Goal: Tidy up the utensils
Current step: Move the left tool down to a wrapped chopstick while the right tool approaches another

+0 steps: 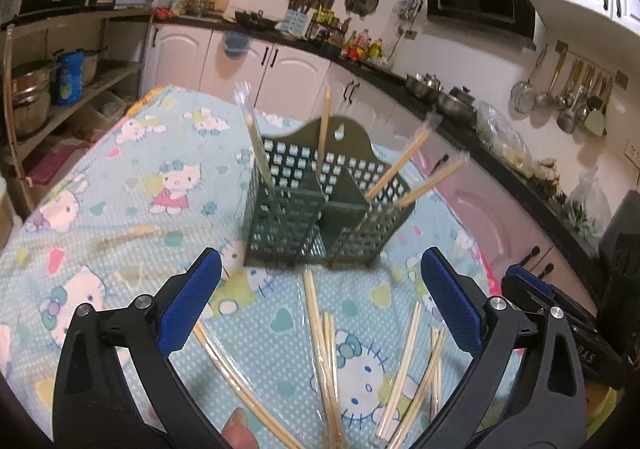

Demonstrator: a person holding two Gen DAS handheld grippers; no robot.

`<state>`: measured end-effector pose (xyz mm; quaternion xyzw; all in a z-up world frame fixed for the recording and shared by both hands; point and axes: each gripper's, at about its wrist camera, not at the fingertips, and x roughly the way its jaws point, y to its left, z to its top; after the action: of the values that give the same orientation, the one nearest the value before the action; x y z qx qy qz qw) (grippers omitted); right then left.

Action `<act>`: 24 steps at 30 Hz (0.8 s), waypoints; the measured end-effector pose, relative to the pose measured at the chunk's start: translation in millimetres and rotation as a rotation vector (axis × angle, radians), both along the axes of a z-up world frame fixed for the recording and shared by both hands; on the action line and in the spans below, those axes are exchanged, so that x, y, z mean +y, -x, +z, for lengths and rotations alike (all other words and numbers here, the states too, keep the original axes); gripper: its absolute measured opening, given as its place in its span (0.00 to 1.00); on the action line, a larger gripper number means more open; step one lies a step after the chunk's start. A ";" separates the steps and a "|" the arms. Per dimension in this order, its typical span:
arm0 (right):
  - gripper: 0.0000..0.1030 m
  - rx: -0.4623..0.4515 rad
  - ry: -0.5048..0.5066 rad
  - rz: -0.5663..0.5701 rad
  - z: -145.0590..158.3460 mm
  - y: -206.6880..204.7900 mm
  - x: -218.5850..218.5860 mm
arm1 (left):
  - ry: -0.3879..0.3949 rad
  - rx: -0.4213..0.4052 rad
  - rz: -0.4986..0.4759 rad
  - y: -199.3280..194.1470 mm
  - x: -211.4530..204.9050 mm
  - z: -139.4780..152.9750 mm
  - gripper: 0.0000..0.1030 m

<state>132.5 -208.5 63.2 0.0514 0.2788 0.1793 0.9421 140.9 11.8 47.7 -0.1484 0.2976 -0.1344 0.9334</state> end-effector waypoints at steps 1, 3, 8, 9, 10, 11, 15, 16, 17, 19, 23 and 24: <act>0.55 0.010 0.000 -0.004 -3.5 0.6 -1.4 | -0.002 0.010 -0.005 -0.8 -2.2 -3.3 0.89; 0.55 0.028 0.001 -0.012 -9.7 2.1 -4.8 | -0.007 0.026 -0.010 -2.2 -5.6 -8.5 0.89; 0.55 0.063 0.005 -0.026 -23.8 7.9 -11.2 | -0.009 0.079 -0.022 -8.7 -10.8 -23.0 0.89; 0.55 0.071 0.007 -0.028 -26.9 8.1 -12.9 | -0.011 0.085 -0.023 -9.4 -11.5 -25.3 0.89; 0.55 0.077 0.008 -0.030 -29.2 8.7 -13.5 | -0.013 0.094 -0.027 -10.4 -12.7 -28.7 0.89; 0.55 0.089 0.010 -0.035 -33.2 9.4 -14.9 | -0.014 0.103 -0.030 -11.5 -13.6 -31.5 0.89; 0.55 0.130 0.004 -0.054 -46.1 9.7 -21.3 | -0.028 0.138 -0.040 -15.8 -18.1 -42.0 0.89; 0.55 0.138 0.000 -0.059 -48.6 9.7 -22.8 | -0.030 0.150 -0.044 -16.7 -19.4 -45.1 0.89; 0.55 0.145 -0.004 -0.064 -50.9 9.2 -24.5 | -0.029 0.157 -0.048 -17.5 -20.4 -47.1 0.89; 0.55 0.155 -0.008 -0.069 -53.9 8.7 -26.6 | -0.031 0.179 -0.057 -20.3 -22.7 -52.8 0.89; 0.55 0.175 -0.012 -0.075 -59.8 7.8 -28.5 | -0.037 0.206 -0.072 -24.2 -26.7 -61.0 0.89; 0.55 0.180 -0.014 -0.076 -61.2 7.1 -29.2 | -0.039 0.212 -0.075 -25.4 -27.5 -62.4 0.89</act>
<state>125.4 -237.7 2.0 0.0843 0.3590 0.1400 0.9189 166.3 -15.7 -14.7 -0.1323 0.4024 -0.1468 0.8939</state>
